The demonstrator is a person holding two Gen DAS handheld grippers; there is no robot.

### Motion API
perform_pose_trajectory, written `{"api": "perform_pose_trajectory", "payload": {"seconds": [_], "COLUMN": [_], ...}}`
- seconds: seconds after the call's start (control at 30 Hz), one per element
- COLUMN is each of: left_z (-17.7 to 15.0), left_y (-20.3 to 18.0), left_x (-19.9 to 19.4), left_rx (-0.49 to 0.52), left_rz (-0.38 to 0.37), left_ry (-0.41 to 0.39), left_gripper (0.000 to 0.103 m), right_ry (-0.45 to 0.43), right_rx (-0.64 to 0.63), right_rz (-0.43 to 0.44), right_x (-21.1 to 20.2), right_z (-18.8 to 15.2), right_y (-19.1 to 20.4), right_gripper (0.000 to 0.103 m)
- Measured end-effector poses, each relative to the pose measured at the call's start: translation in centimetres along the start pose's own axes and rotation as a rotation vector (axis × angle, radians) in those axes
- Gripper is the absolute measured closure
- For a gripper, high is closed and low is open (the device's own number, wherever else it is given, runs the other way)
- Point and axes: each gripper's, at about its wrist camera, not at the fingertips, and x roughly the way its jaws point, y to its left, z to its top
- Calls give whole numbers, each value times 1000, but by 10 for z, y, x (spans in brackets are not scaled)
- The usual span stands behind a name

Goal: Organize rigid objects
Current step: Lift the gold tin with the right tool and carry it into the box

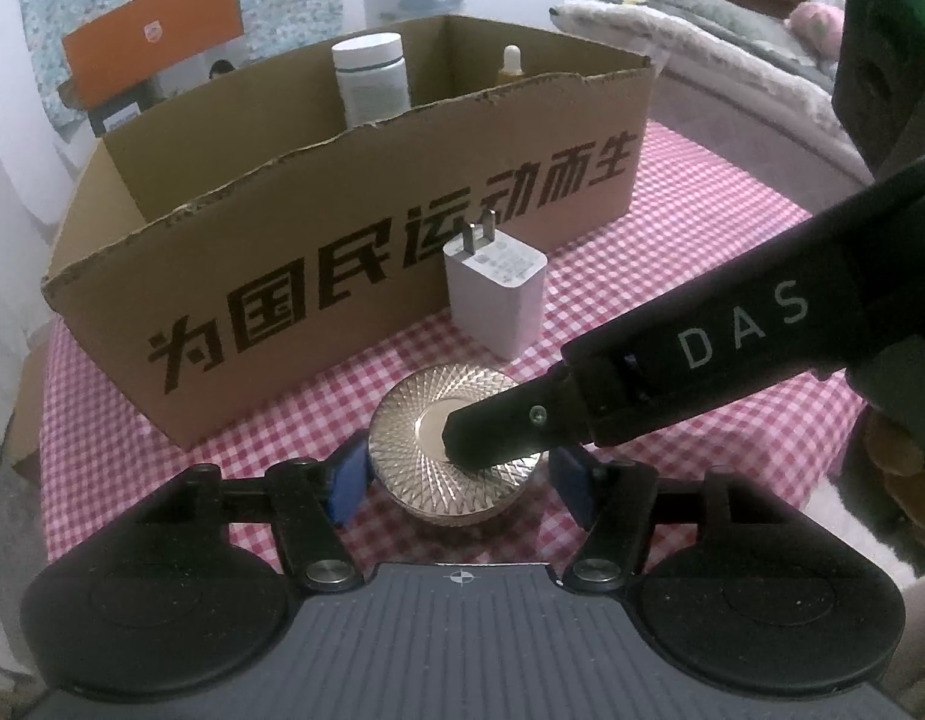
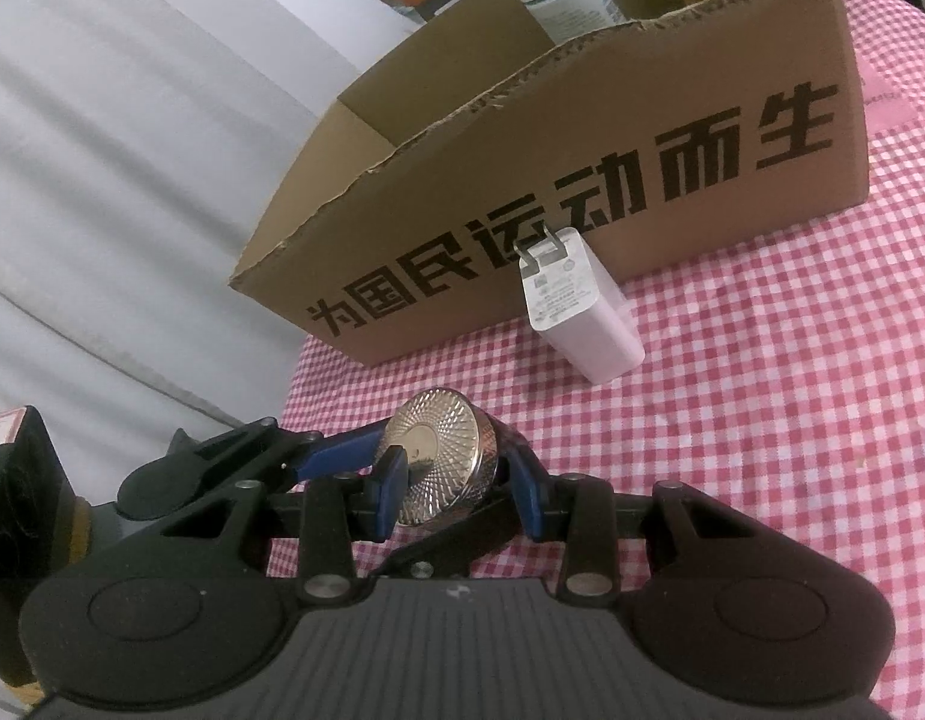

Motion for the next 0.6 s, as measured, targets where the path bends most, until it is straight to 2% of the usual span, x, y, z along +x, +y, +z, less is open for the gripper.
{"api": "perform_pose_trajectory", "payload": {"seconds": [0.6], "left_z": [-2], "left_y": [4], "left_x": [-4], "left_rx": [-61], "left_rz": [0], "left_ry": [-20], "left_gripper": [46], "right_ry": [-21], "right_rx": [-17], "right_rz": [-9], "right_x": [-3], "right_z": [-1], "right_y": [1], "right_gripper": [62]}}
